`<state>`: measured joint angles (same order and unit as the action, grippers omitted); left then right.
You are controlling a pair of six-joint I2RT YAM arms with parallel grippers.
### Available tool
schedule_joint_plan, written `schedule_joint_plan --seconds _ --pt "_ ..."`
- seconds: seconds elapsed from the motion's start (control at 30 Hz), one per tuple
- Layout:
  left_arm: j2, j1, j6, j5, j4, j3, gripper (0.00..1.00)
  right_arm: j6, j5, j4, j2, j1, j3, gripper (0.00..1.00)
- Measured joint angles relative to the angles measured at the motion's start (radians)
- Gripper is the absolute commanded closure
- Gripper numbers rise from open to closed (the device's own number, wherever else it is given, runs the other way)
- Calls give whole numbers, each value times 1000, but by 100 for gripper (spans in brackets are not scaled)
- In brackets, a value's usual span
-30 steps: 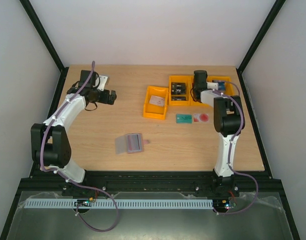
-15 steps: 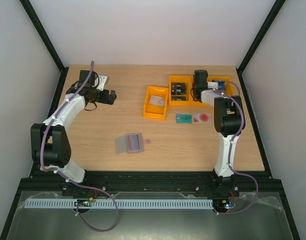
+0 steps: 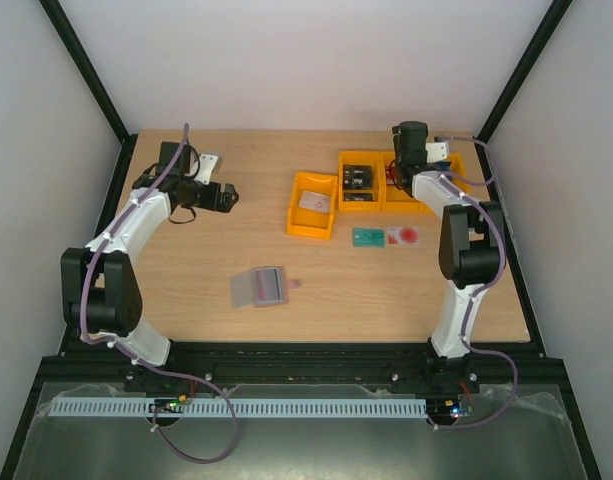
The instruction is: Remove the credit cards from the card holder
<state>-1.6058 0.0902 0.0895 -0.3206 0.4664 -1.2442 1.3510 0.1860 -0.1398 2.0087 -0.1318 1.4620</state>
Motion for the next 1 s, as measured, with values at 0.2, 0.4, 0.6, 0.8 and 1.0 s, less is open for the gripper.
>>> schedule_joint_plan --seconds 0.2,0.4,0.6,0.8,1.0 --pt "33 0 -17 -87 18 54 1 -137 -101 5 -96 -6 -18 12" --pt "63 0 -86 -226 37 188 1 -459 -233 146 -214 -161 -21 20" --pt "98 0 -208 -319 36 346 7 -613 -391 288 -307 -478 -127 32" --pt "147 0 -292 -378 -8 481 7 -657 -505 408 -305 -700 -280 42" --pt "184 4 -364 -422 -81 608 7 -634 -558 420 -273 -791 -397 47"
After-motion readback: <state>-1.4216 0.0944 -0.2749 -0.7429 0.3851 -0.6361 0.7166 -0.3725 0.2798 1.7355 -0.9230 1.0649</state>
